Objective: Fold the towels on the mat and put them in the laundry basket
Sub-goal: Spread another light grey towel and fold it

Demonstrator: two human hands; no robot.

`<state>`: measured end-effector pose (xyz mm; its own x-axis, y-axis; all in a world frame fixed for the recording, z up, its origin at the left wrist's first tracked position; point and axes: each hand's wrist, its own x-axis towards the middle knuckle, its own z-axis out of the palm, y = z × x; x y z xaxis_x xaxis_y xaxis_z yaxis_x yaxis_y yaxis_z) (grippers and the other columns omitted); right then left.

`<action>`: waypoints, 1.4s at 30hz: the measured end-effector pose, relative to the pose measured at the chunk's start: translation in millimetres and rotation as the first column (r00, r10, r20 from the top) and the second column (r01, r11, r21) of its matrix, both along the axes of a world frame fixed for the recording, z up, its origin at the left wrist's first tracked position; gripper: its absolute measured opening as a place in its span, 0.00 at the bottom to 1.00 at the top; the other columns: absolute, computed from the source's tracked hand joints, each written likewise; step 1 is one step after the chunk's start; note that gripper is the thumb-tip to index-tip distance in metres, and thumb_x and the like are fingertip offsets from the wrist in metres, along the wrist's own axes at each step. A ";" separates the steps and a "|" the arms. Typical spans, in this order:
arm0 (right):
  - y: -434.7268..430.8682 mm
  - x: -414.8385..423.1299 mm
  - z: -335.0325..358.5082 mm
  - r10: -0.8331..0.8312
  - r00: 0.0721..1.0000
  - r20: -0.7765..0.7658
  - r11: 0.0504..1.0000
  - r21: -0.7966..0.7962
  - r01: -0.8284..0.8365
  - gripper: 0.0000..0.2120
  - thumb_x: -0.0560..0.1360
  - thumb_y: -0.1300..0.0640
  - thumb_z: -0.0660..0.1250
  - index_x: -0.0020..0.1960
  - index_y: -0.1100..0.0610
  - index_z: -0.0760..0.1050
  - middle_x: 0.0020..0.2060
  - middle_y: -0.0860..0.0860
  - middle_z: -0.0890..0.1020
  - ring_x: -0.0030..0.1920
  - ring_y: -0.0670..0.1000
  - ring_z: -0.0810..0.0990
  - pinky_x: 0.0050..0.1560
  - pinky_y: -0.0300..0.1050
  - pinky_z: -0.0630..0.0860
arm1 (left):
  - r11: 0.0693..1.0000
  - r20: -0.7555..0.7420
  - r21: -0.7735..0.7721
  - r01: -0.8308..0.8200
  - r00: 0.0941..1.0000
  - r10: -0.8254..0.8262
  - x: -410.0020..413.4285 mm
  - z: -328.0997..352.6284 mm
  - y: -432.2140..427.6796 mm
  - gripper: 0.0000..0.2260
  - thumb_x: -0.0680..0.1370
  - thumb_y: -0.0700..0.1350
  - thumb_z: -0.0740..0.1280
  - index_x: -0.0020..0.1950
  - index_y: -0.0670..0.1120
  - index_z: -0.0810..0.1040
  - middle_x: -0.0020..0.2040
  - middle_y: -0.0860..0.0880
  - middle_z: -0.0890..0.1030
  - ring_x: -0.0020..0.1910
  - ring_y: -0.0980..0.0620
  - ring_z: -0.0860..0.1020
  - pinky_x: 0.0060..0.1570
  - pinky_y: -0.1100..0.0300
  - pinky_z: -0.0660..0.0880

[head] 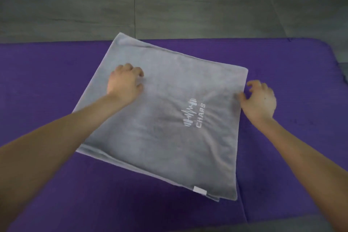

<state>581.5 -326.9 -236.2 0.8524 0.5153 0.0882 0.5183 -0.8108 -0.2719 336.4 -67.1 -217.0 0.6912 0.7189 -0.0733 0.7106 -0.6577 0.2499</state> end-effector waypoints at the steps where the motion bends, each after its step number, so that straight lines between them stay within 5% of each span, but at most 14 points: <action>1: -11.1 -19.2 1.1 0.201 0.979 0.026 0.979 0.037 -0.202 0.16 0.73 0.48 0.61 0.50 0.59 0.78 0.45 0.57 0.81 0.46 0.62 0.77 0.43 0.51 0.73 | 1.000 -0.040 -0.013 0.022 0.999 -0.023 -17.6 -3.7 -16.6 0.13 0.73 0.44 0.67 0.57 0.45 0.77 0.56 0.41 0.75 0.57 0.39 0.71 0.55 0.50 0.69; 5: -46.0 -107.0 7.4 0.795 0.607 0.014 0.606 0.029 -0.795 0.17 0.71 0.41 0.60 0.34 0.52 0.77 0.30 0.46 0.77 0.33 0.51 0.77 0.33 0.41 0.73 | 0.999 -0.191 0.039 -0.030 0.981 0.037 -104.0 -16.9 -48.3 0.08 0.73 0.42 0.66 0.50 0.42 0.78 0.51 0.40 0.75 0.52 0.38 0.74 0.48 0.48 0.71; 7: -55.6 -143.8 3.2 0.894 0.448 -0.018 0.445 -0.068 -0.893 0.18 0.70 0.38 0.61 0.33 0.51 0.75 0.29 0.45 0.76 0.31 0.49 0.76 0.32 0.40 0.71 | 0.993 -0.179 0.035 -0.117 0.976 0.121 -147.0 -18.2 -48.3 0.06 0.74 0.41 0.64 0.45 0.40 0.79 0.46 0.38 0.76 0.47 0.35 0.75 0.44 0.46 0.73; 10: -62.1 -179.5 -4.2 0.930 0.363 -0.052 0.347 -0.188 -0.919 0.19 0.60 0.35 0.72 0.34 0.50 0.77 0.29 0.44 0.77 0.30 0.47 0.77 0.30 0.38 0.72 | 0.997 -0.143 0.020 -0.079 0.986 0.081 -199.2 -16.4 -39.2 0.09 0.73 0.39 0.60 0.42 0.38 0.79 0.42 0.38 0.78 0.41 0.34 0.77 0.43 0.42 0.76; 13: -63.9 -191.4 -6.8 0.918 0.391 -0.064 0.373 -0.199 -0.906 0.18 0.54 0.43 0.79 0.34 0.51 0.77 0.30 0.46 0.78 0.29 0.48 0.78 0.28 0.39 0.74 | 0.999 -0.178 0.014 0.028 0.984 -0.025 -224.2 -4.0 -27.8 0.14 0.65 0.36 0.59 0.43 0.38 0.81 0.42 0.40 0.81 0.40 0.36 0.78 0.46 0.42 0.75; 16: -65.4 -187.9 -7.1 0.888 0.447 -0.105 0.428 -0.159 -0.889 0.15 0.55 0.49 0.80 0.30 0.51 0.74 0.27 0.45 0.76 0.27 0.47 0.76 0.26 0.37 0.70 | 1.000 -0.171 -0.029 -0.004 0.985 -0.001 -233.4 4.5 -14.7 0.12 0.64 0.27 0.65 0.43 0.37 0.81 0.42 0.40 0.80 0.42 0.37 0.78 0.46 0.46 0.75; 19: -70.2 -178.6 -1.8 0.834 0.521 -0.182 0.507 -0.120 -0.853 0.12 0.62 0.49 0.77 0.33 0.52 0.74 0.29 0.44 0.77 0.30 0.46 0.77 0.29 0.38 0.68 | 0.997 -0.091 -0.079 -0.022 0.996 0.015 -233.4 3.6 -9.5 0.06 0.68 0.29 0.70 0.42 0.38 0.81 0.41 0.42 0.79 0.42 0.39 0.78 0.44 0.52 0.73; 24: -89.3 -177.3 0.7 0.849 0.490 -0.199 0.462 -0.172 -0.870 0.17 0.55 0.43 0.79 0.34 0.49 0.75 0.30 0.42 0.75 0.30 0.45 0.75 0.26 0.38 0.69 | 0.893 0.144 -0.335 -0.301 0.920 0.364 -213.4 15.2 -12.0 0.03 0.73 0.39 0.71 0.41 0.42 0.77 0.41 0.49 0.79 0.43 0.51 0.76 0.42 0.71 0.67; 30: -97.6 -189.0 -3.1 0.865 0.493 -0.095 0.447 -0.301 -0.843 0.20 0.47 0.56 0.81 0.35 0.53 0.78 0.32 0.48 0.77 0.30 0.50 0.77 0.25 0.42 0.73 | 0.960 0.129 -0.090 -0.265 0.953 0.275 -212.9 15.9 -15.9 0.07 0.70 0.30 0.63 0.44 0.40 0.74 0.39 0.44 0.75 0.38 0.44 0.71 0.35 0.56 0.65; 34: -93.2 -190.2 0.0 0.838 0.534 -0.114 0.483 -0.300 -0.822 0.23 0.42 0.65 0.77 0.35 0.54 0.76 0.28 0.47 0.75 0.25 0.49 0.74 0.22 0.39 0.62 | 0.996 0.042 0.007 -0.090 0.995 0.090 -231.8 7.8 -10.7 0.12 0.71 0.29 0.64 0.52 0.39 0.79 0.41 0.41 0.75 0.38 0.41 0.74 0.38 0.54 0.69; 36: -91.9 -186.8 0.8 0.836 0.528 -0.150 0.477 -0.280 -0.833 0.22 0.43 0.66 0.76 0.35 0.53 0.75 0.28 0.46 0.74 0.24 0.48 0.72 0.23 0.38 0.58 | 0.989 0.043 -0.029 -0.142 0.989 0.143 -238.0 7.8 -8.5 0.10 0.73 0.32 0.66 0.51 0.40 0.80 0.43 0.42 0.77 0.38 0.42 0.76 0.41 0.53 0.72; 38: -89.6 -185.0 4.5 0.836 0.514 -0.192 0.475 -0.217 -0.853 0.19 0.48 0.67 0.74 0.35 0.53 0.75 0.28 0.46 0.74 0.24 0.48 0.72 0.24 0.38 0.59 | 0.923 0.036 -0.221 -0.316 0.943 0.332 -240.6 11.2 -4.9 0.07 0.75 0.35 0.65 0.50 0.42 0.80 0.42 0.44 0.81 0.36 0.45 0.80 0.40 0.56 0.76; 40: -85.1 -190.6 11.5 0.813 0.512 -0.278 0.508 -0.093 -0.856 0.13 0.57 0.66 0.70 0.37 0.54 0.74 0.30 0.45 0.74 0.27 0.47 0.71 0.27 0.37 0.60 | 0.742 0.062 -0.492 -0.455 0.832 0.551 -238.8 15.2 1.5 0.07 0.76 0.34 0.63 0.50 0.40 0.80 0.36 0.44 0.82 0.28 0.52 0.81 0.34 0.60 0.81; 42: -73.5 -202.0 21.0 0.739 0.509 -0.442 0.567 -0.001 -0.824 0.07 0.67 0.64 0.65 0.42 0.54 0.73 0.31 0.43 0.71 0.31 0.43 0.68 0.30 0.37 0.61 | 0.647 0.143 -0.571 -0.506 0.715 0.685 -231.9 18.9 18.9 0.06 0.75 0.32 0.64 0.47 0.39 0.79 0.25 0.52 0.80 0.22 0.59 0.78 0.28 0.68 0.78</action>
